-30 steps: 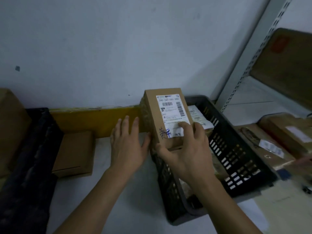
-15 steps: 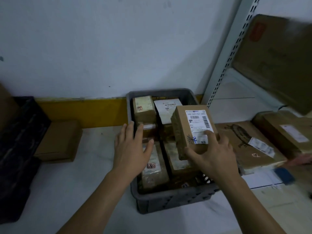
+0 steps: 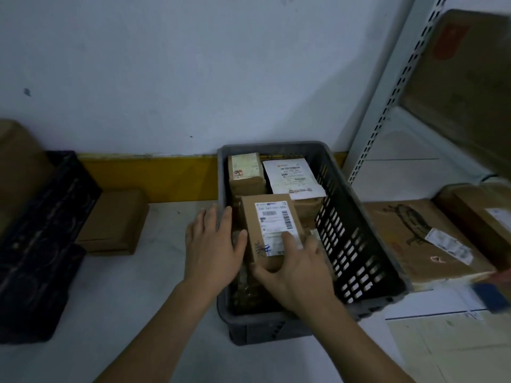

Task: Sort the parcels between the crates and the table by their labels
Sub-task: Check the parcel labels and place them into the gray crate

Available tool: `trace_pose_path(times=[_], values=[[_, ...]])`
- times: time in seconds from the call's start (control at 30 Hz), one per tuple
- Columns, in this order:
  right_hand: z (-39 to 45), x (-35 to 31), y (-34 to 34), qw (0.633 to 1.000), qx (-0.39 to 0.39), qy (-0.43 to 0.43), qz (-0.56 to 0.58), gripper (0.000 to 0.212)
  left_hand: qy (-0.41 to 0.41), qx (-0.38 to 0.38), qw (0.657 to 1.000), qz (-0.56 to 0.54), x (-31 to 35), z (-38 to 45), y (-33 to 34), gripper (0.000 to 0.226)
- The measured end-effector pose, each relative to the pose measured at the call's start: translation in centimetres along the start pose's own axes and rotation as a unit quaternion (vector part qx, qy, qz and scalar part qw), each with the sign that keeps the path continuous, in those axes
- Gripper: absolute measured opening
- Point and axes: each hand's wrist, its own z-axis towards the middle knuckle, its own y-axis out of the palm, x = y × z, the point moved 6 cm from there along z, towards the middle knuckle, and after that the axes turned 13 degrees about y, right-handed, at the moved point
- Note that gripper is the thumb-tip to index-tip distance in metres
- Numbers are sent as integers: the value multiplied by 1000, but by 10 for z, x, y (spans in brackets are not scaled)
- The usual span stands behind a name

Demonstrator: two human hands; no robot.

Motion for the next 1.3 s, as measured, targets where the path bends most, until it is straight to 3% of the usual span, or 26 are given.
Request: trace_pose_path(times=[0.23,0.47,0.63,0.93,1.1,1.3], values=[[-1,-27,54,992,-107,-18,-58,96,-32,7,999,12,-26,-6,-3,90],[1,-31,60,970,-173,-43,-164,105,-32,18,999,12,-30,-10,-2,83],[4,-28,62,972,-154,-39,-171,97,-39,11,999,26,-34,-12,-3,86],[0,-85,24,987,45,-150,-45,94,-83,24,995,53,-77,-33,-16,85],[-13,-147,45,977,44,-204,-30,91,-100,47,992,54,-130,-47,-24,85],[-14,-218,92,968,0,-228,-106,89,-142,15,987,70,-219,-64,-25,88]])
